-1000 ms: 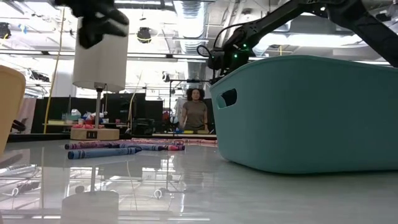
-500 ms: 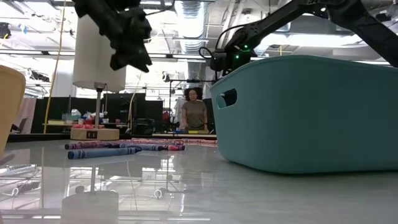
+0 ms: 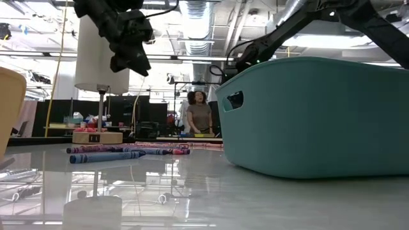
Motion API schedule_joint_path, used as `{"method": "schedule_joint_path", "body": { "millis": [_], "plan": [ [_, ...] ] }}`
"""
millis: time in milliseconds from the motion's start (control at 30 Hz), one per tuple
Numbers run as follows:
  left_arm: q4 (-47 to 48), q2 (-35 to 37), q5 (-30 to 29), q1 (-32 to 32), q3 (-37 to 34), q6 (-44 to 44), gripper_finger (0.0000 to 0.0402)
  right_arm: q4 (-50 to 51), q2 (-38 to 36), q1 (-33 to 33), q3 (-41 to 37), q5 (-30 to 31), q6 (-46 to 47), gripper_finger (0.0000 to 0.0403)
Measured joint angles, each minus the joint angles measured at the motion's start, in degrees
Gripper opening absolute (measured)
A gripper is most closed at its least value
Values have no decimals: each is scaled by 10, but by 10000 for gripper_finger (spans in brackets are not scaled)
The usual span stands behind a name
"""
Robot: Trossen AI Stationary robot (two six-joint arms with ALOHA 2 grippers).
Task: Sort crayons
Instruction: Put the blue crayon into the white bin
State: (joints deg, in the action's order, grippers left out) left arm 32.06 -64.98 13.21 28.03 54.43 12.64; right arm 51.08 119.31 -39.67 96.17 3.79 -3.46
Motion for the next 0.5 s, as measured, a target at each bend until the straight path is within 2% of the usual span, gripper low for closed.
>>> {"method": "schedule_joint_path", "body": {
  "millis": [500],
  "plan": [
    [0, 10, -5, 0, 0, 0, 112, 5, 0, -3, -56, -7, 4, 221]
  ]
}}
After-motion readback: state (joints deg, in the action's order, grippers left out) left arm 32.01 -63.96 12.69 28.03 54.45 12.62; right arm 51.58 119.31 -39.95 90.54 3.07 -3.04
